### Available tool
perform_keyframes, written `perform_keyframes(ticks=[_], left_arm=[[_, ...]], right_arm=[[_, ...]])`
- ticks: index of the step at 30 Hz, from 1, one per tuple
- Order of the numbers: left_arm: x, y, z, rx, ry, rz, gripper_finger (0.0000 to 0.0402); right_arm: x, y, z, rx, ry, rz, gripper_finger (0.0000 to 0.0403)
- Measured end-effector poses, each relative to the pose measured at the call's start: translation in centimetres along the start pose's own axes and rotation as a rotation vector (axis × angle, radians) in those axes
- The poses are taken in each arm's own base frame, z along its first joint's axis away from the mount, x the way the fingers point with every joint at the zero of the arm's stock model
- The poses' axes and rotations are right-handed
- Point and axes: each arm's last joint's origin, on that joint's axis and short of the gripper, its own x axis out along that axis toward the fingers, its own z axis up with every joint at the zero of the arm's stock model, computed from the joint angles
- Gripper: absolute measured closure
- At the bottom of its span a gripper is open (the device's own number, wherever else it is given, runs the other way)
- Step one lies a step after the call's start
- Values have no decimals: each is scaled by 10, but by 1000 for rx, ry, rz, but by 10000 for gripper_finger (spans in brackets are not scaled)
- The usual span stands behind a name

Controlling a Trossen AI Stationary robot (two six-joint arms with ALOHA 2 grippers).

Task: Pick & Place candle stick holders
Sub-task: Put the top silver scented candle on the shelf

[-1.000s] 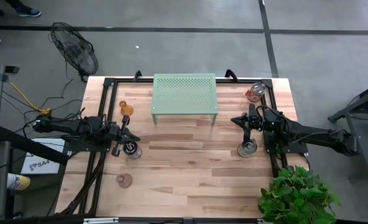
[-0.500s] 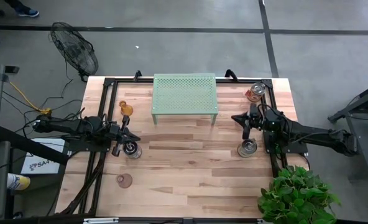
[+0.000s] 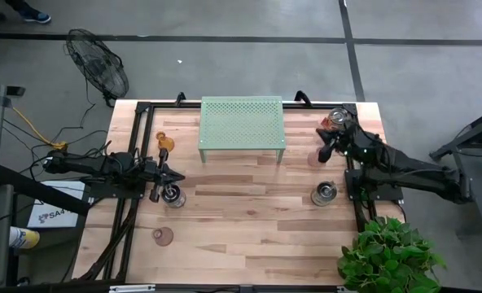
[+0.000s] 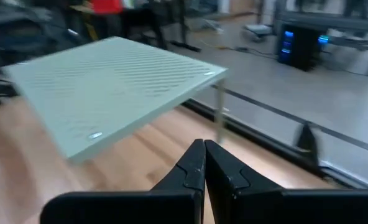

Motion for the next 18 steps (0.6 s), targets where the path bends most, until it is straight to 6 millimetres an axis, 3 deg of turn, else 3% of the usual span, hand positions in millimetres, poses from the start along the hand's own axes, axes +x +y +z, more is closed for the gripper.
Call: perform_keyframes(ticks=[9, 18], left_arm=[[0, 0, -1, -6, 15, -8, 400], [0, 0, -1, -6, 16, -12, 400]], right_arm=[[7, 4, 63, -8, 144, -132, 402], [41, 14, 106, 40, 281, -235, 402]])
